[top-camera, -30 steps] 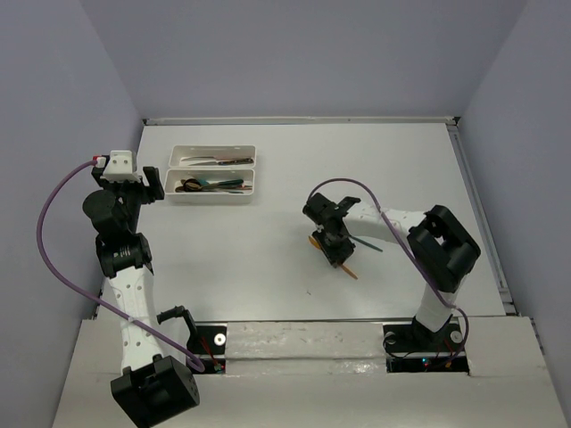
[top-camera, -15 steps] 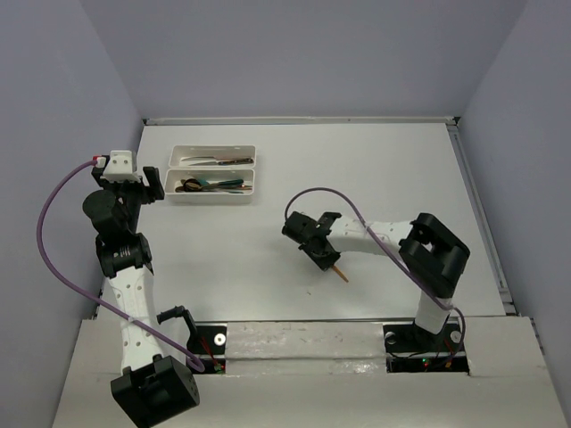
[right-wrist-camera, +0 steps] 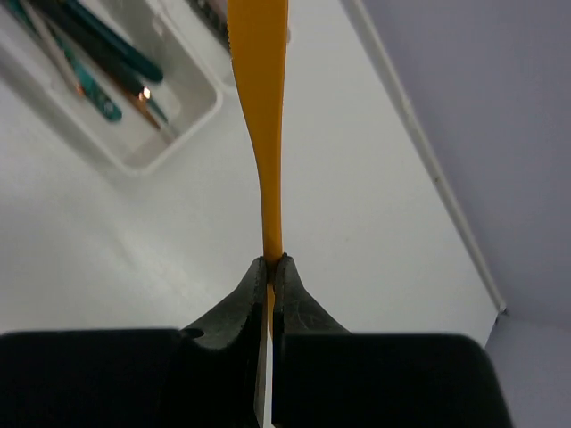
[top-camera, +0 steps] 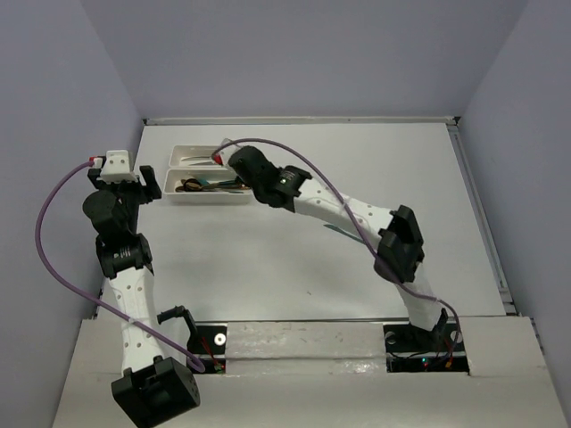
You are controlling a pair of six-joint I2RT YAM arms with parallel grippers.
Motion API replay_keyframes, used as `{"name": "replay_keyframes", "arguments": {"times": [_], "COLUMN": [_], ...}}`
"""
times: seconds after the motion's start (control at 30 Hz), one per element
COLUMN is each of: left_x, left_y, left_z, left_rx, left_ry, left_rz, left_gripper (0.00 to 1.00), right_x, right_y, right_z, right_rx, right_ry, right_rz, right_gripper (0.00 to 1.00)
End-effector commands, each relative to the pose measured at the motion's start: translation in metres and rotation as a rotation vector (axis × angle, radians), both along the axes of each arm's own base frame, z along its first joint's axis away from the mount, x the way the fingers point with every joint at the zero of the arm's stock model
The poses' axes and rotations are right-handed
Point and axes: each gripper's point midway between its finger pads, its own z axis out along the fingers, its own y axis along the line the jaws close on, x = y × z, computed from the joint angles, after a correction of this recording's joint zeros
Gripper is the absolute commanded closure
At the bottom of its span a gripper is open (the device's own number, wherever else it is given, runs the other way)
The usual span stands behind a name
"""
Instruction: Sort the eating utensils into containers
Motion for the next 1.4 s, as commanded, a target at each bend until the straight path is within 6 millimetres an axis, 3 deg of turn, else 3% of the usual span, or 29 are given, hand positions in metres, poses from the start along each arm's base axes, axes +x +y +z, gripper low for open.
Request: {"name": "replay_keyframes", "arguments": {"times": [0.0,0.03,0.1,0.13,0.17,0.2,0.27,0.3,0.33,0.4,0.5,0.53,0.63,0.9,1.2,1.37], "left_x": [-0.008,-0.008,-0.008,-0.009,-0.009,-0.009,-0.008,-0.008,-0.008,-0.007,-0.007,-0.007,-0.006,-0.002,-0.001,-0.001], "left_y": [0.01,0.012,0.013,0.013,0.013,0.013,0.013,0.012,0.012,0.012,0.013,0.013,0.013,0.014,0.013,0.013], "left_z": [0.028,0.029,0.029,0.03,0.03,0.03,0.028,0.029,0.029,0.027,0.026,0.026,0.024,0.019,0.017,0.018], "left_rx": [0.019,0.02,0.019,0.02,0.02,0.021,0.022,0.021,0.023,0.023,0.026,0.026,0.026,0.019,0.014,0.014], "left_ry": [-0.08,-0.082,-0.082,-0.085,-0.085,-0.086,-0.083,-0.085,-0.084,-0.081,-0.078,-0.078,-0.072,-0.057,-0.052,-0.052], "left_rz": [0.067,0.077,0.082,0.084,0.084,0.081,0.079,0.076,0.075,0.072,0.07,0.069,0.064,0.055,0.046,0.043], "left_gripper": [0.18,0.18,0.18,0.18,0.18,0.18,0.18,0.18,0.18,0.18,0.18,0.18,0.19,0.19,0.19,0.19], "right_x": [0.065,0.08,0.093,0.105,0.115,0.119,0.122,0.129,0.129,0.14,0.148,0.148,0.165,0.174,0.168,0.174], "right_y": [0.064,0.082,0.102,0.114,0.117,0.126,0.146,0.15,0.155,0.154,0.158,0.158,0.152,0.143,0.142,0.135], "right_z": [0.047,0.012,0.014,0.033,0.036,0.017,0.043,0.035,0.04,0.043,0.017,0.018,-0.017,-0.069,-0.1,-0.103], "right_rx": [-0.066,-0.095,-0.09,-0.075,-0.077,-0.093,-0.004,0.035,0.069,0.117,0.142,0.148,0.159,0.149,0.119,0.126], "right_ry": [-0.223,-0.204,-0.273,-0.385,-0.442,-0.468,-0.583,-0.591,-0.613,-0.651,-0.634,-0.639,-0.595,-0.453,-0.361,-0.354], "right_rz": [0.186,0.223,0.261,0.278,0.279,0.308,0.36,0.361,0.371,0.384,0.394,0.394,0.394,0.382,0.398,0.368], "right_gripper": [1.0,1.0,1.0,1.0,1.0,1.0,1.0,1.0,1.0,1.0,1.0,1.0,1.0,1.0,1.0,1.0]}}
